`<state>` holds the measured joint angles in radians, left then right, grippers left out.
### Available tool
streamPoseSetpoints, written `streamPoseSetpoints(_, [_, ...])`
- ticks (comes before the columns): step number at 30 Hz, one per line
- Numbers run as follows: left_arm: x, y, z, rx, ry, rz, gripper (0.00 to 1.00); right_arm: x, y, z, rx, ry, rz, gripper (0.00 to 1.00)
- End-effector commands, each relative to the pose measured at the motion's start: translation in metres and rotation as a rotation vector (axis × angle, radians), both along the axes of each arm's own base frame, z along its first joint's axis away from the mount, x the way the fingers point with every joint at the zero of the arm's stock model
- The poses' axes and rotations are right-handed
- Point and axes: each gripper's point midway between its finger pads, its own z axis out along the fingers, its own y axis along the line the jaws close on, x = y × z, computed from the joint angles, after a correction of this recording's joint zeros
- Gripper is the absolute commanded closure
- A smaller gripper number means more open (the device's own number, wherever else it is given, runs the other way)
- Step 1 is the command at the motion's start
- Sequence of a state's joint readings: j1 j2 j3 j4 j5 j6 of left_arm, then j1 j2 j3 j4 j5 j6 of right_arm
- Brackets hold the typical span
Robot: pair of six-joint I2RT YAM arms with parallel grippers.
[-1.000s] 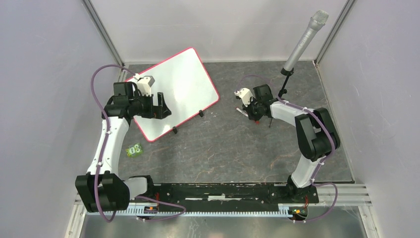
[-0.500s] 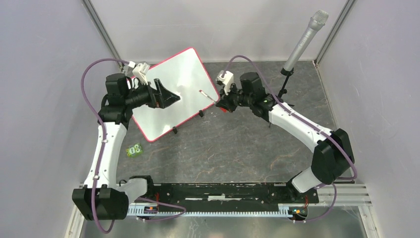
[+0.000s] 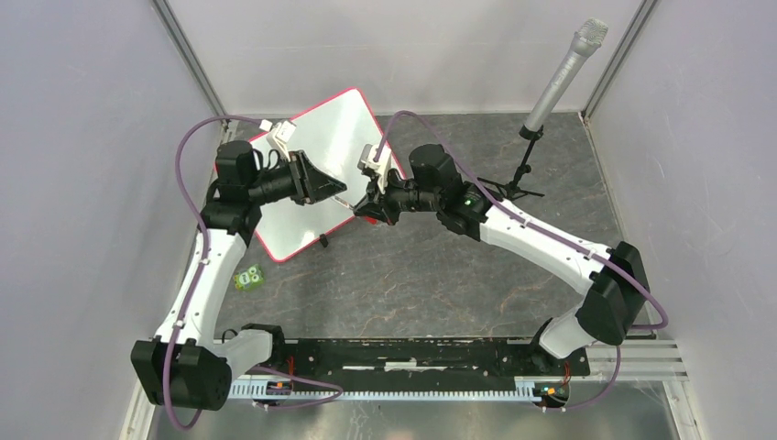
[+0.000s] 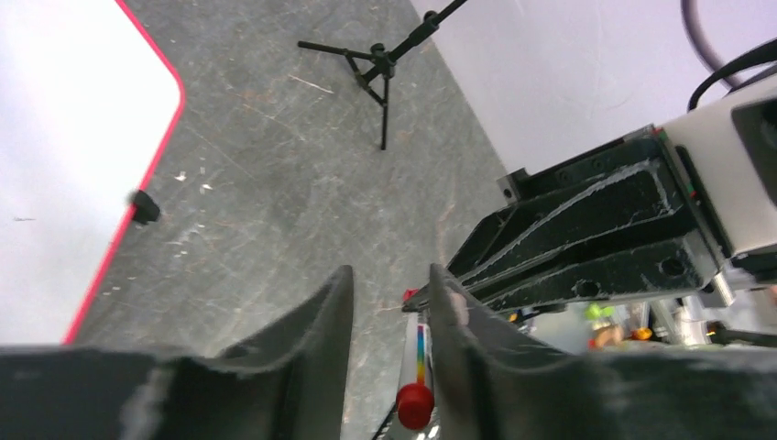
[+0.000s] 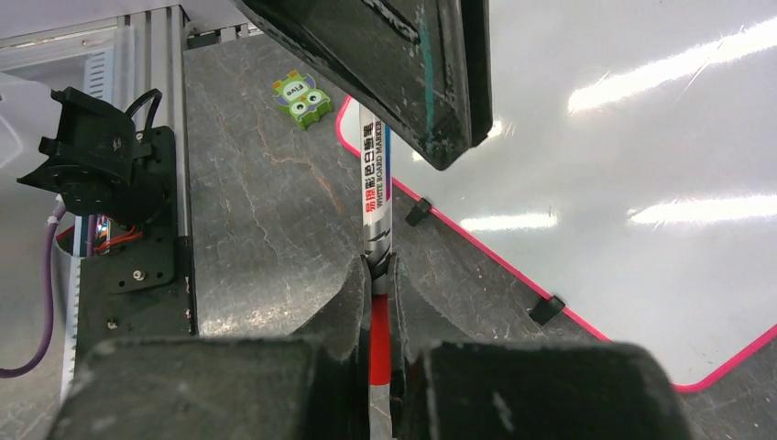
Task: Write a sentence on the whiteboard
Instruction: Pass from the right arm to the left
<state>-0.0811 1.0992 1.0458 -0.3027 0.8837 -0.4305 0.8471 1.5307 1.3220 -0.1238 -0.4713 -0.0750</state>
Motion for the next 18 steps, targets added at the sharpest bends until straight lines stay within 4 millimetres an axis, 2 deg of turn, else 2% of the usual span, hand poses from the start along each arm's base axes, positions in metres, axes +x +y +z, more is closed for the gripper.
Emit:
streamPoseSetpoints(1, [-0.008,-0.01,0.02,-0.091,-0.014,-0.038,0.66,0.003,0.008,0.035,0.077,-0.058,-0.001,1.0])
streamPoseSetpoints(3, [-0.009,-0.01,0.02,-0.099,-0.012,-0.038,0.74,0.004,0.009,0.035,0.08,-0.06,-0.004,1.0])
streamPoseSetpoints(6, [-0.011,-0.01,0.02,-0.1,-0.011,-0.034,0.77,0.007,0.01,0.037,0.084,-0.07,-0.013,1.0])
streamPoseSetpoints(8, [-0.011,-0.01,0.02,-0.099,-0.013,-0.034,0.97,0.007,0.011,0.037,0.089,-0.073,-0.008,1.0])
streamPoseSetpoints(9, [-0.011,-0.009,0.021,-0.096,-0.018,-0.032,0.98,0.005,0.011,0.037,0.092,-0.073,0.004,0.89])
streamPoseSetpoints(11, [-0.009,-0.005,0.024,-0.071,-0.038,-0.015,0.98,0.006,0.011,0.034,0.086,-0.076,0.007,0.47])
streamPoseSetpoints(12, [-0.007,-0.001,0.026,-0.054,-0.051,0.002,0.98,0.01,0.008,0.031,0.078,-0.08,-0.006,0.41])
streamPoseSetpoints(15, [0.003,0.021,0.037,-0.039,-0.083,0.097,0.97,0.032,-0.009,0.018,0.067,-0.084,-0.074,0.4])
streamPoseSetpoints(16, [0.009,0.034,0.04,-0.049,-0.085,0.139,0.97,0.037,-0.016,0.008,0.056,-0.06,-0.092,0.4])
streamPoseSetpoints(18, [0.015,0.049,0.042,-0.067,-0.074,0.194,0.98,0.052,-0.025,0.003,0.066,-0.062,-0.126,0.34])
